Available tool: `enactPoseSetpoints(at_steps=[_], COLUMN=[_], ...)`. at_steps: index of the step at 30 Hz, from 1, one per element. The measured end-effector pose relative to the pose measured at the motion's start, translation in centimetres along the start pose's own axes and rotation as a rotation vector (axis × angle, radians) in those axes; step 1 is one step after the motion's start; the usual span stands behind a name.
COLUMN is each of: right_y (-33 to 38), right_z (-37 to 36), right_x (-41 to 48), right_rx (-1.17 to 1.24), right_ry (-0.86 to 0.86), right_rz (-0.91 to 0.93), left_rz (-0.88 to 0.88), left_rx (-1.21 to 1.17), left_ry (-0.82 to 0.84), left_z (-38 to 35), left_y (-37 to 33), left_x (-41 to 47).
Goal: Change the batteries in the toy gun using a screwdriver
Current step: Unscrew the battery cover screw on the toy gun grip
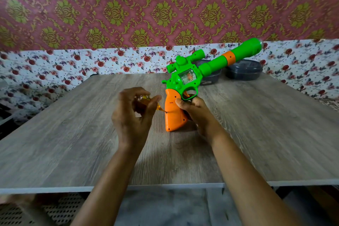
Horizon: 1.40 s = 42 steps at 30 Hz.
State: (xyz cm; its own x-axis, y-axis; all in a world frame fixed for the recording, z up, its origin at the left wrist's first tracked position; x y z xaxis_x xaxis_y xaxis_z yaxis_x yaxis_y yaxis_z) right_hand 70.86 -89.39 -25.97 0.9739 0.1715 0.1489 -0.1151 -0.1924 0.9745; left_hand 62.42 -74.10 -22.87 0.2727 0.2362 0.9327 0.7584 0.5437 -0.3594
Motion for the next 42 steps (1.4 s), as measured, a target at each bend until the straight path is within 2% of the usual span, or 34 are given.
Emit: enactPoseSetpoints(at_steps=[3,8,14,19,23,31,34,42], right_y=[0.01,-0.1,-0.24,-0.31,-0.39,-0.55,-0.56,-0.68], right_z=[-0.02,0.09,0.15,0.15,0.16,0.26,0.24,0.29], right_x=[0.01,0.08,0.31,0.38,0.52,0.57,0.67,0.77], right_rx=[-0.002,-0.012,-0.031,-0.04,-0.034,-0.035,-0.043,-0.037], right_ry=[0.002,-0.014,-0.024,-0.017,-0.016,0.01,0.012,0.006], right_rz=[0.003,-0.007,-0.019,0.004,0.0,0.008,0.015,0.006], left_rz=[-0.099,-0.121,-0.109,0.003,0.042,-0.184,-0.22,-0.092], left_rx=[0.088,0.08,0.077,0.005,-0.022,0.122,0.157,0.053], left_ry=[0.083,0.134,0.115,0.002,-0.001,0.115,0.098,-0.005], left_z=[-0.24,-0.39,-0.46,0.01,-0.11,-0.6,-0.6,0.04], left_y=[-0.13,-0.23,0.05,0.36,0.31,-0.3,-0.56,-0.06], left_x=[-0.04,-0.1,-0.11,0.05,-0.06,-0.22,-0.15,-0.1])
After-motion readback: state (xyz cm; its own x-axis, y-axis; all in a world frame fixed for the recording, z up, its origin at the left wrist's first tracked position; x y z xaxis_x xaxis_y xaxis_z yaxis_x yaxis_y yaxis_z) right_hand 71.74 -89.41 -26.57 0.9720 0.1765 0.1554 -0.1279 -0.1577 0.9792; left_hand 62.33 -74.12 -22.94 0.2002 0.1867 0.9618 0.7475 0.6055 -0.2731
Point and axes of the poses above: each hand's wrist, its own x-axis towards the middle knuckle, its own z-axis out of the back of the hand, y = z × x, the point moved 3 cm from there along x, towards the middle knuckle, and after that the axes turned 1 degree about x, right-handed, at the moved point
